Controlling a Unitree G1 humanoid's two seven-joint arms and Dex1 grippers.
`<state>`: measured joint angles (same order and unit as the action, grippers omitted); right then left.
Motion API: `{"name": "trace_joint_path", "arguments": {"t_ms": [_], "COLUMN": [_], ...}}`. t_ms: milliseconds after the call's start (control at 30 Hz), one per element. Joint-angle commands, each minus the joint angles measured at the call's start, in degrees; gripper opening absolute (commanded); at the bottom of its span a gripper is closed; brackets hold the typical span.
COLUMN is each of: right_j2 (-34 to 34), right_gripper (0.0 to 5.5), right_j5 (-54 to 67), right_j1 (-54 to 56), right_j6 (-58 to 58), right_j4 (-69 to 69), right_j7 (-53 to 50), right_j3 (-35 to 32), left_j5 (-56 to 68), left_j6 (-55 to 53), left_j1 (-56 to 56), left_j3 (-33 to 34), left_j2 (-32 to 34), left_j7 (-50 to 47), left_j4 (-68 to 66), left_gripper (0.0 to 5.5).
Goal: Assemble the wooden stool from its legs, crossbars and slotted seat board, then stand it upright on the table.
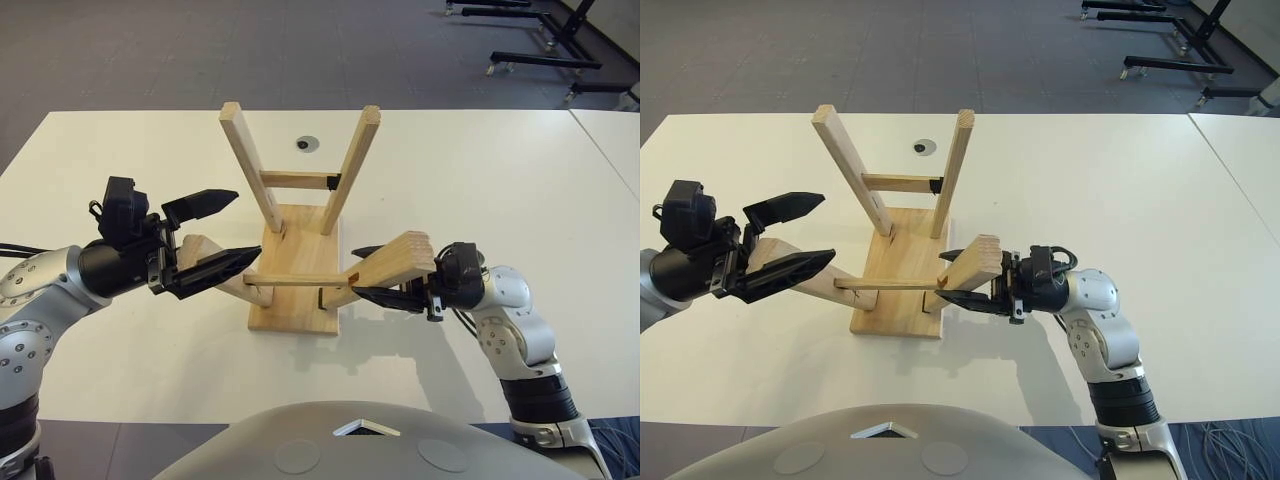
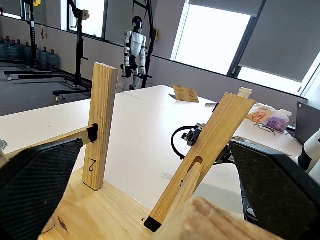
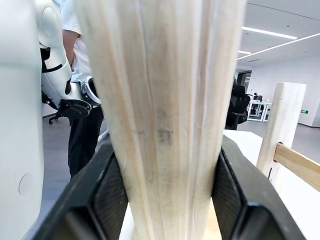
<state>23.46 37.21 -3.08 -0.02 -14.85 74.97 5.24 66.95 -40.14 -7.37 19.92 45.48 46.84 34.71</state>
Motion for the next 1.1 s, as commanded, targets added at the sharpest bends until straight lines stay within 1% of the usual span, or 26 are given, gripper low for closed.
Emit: {"name": "trace_joint_path", "arguments": {"t_ms": [33, 300, 600, 733, 933, 1100], "right_j2": [0.5, 0.6, 1.8, 3.2, 5.3, 5.8], "right_gripper": [2.05, 2.05, 2.05, 2.05, 2.05, 2.05], "right_j5": [-1.8, -2.7, -5.5, -6.0, -6.4, -6.6], "right_j1": [1.7, 3.4, 6.0, 8.0, 11.2, 12.7], "right_j6": [0.0, 0.2, 2.3, 4.0, 9.6, 12.3], "right_j4": [0.3, 0.5, -0.7, -1.5, -5.7, -6.2], "right_j7": [-0.7, -1.4, -3.2, -3.2, -5.2, -5.9], "right_j3": [1.1, 2.4, 6.6, 8.1, 10.9, 12.4], "left_j5": [-0.8, -1.3, -2.2, -2.5, -3.6, -4.4], "left_j6": [0.0, 0.4, 0.6, 1.0, 1.8, 2.2], "left_j1": [0.3, 0.3, 0.8, 0.7, 0.5, 1.6], "left_j3": [-1.0, -1.9, -3.1, -3.6, -4.8, -7.3], "left_j2": [-0.2, -0.6, -1.4, -2.0, -3.4, -5.0], "left_j7": [0.0, -0.2, -0.5, -0.9, -1.6, -2.5], "left_j4": [0.6, 0.8, 1.3, 1.8, 2.2, 2.9], "left_gripper": [5.4, 5.4, 5.4, 5.4, 5.4, 5.4]}}
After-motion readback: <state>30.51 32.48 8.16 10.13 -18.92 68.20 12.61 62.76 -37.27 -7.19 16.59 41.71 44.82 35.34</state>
